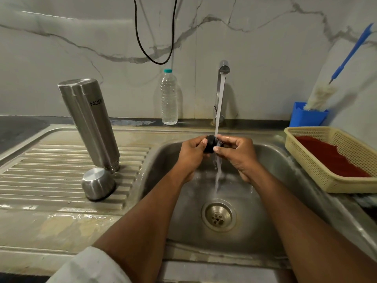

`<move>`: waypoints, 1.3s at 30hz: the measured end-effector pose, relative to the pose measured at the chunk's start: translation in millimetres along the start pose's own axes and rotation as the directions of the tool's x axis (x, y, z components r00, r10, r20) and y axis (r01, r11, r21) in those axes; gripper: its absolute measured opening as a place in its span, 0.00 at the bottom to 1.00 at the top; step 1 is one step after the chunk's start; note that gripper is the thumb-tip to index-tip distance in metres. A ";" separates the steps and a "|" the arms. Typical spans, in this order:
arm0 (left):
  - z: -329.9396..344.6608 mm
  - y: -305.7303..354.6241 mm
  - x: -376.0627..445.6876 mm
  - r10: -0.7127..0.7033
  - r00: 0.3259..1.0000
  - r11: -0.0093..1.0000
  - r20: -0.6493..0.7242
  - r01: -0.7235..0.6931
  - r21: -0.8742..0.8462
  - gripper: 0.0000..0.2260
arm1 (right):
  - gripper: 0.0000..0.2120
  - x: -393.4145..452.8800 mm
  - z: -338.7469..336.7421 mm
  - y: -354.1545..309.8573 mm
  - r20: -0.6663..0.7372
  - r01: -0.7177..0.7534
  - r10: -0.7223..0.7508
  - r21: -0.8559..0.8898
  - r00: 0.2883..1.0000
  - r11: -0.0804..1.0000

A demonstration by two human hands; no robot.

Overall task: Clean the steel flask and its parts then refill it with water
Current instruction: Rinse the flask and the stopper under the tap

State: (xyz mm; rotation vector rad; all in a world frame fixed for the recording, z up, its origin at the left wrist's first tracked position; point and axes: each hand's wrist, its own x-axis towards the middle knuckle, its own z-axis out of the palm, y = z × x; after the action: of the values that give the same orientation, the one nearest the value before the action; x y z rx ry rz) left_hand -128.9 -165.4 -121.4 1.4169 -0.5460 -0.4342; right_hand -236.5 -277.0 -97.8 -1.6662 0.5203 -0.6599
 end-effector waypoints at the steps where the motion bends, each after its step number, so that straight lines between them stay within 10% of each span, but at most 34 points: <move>1: -0.4 0.1 -0.3 0.021 1.000 1.000 0.009 -0.021 0.008 0.13 | 0.19 1.1 0.2 -1.1 -0.013 -0.019 0.020 0.013 1.000 1.000; 9: 4.4 3.2 -6.5 0.156 0.988 0.987 0.018 -0.156 0.039 0.16 | 0.11 -1.5 3.8 -12.3 0.078 -0.366 0.359 0.265 0.930 0.892; 18: -2.1 -2.7 -5.1 0.156 0.978 0.974 -0.138 -0.129 0.186 0.12 | 0.22 -9.0 5.5 -11.3 0.061 -0.069 0.073 -0.064 0.995 0.996; 22: 2.1 4.2 -7.4 0.127 0.991 0.982 -0.042 -0.120 0.148 0.13 | 0.07 -7.3 5.9 -18.3 0.087 -0.249 0.237 0.168 0.967 0.954; 27: 2.5 8.6 -6.7 0.114 0.993 0.987 0.025 -0.116 0.108 0.16 | 0.13 -7.0 5.3 -18.6 0.190 -0.370 0.331 0.234 0.924 0.899; 39: 1.4 9.9 -6.0 0.008 0.980 0.999 -0.197 -0.017 -0.045 0.12 | 0.15 -3.2 4.2 -11.0 0.101 -0.199 0.179 0.236 0.979 0.951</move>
State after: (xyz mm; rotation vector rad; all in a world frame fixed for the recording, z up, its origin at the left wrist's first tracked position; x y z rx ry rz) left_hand -134.9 -161.9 -112.1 1.3930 -0.3821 -0.2905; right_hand -236.3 -269.8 -87.9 -1.3839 0.5127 -0.4940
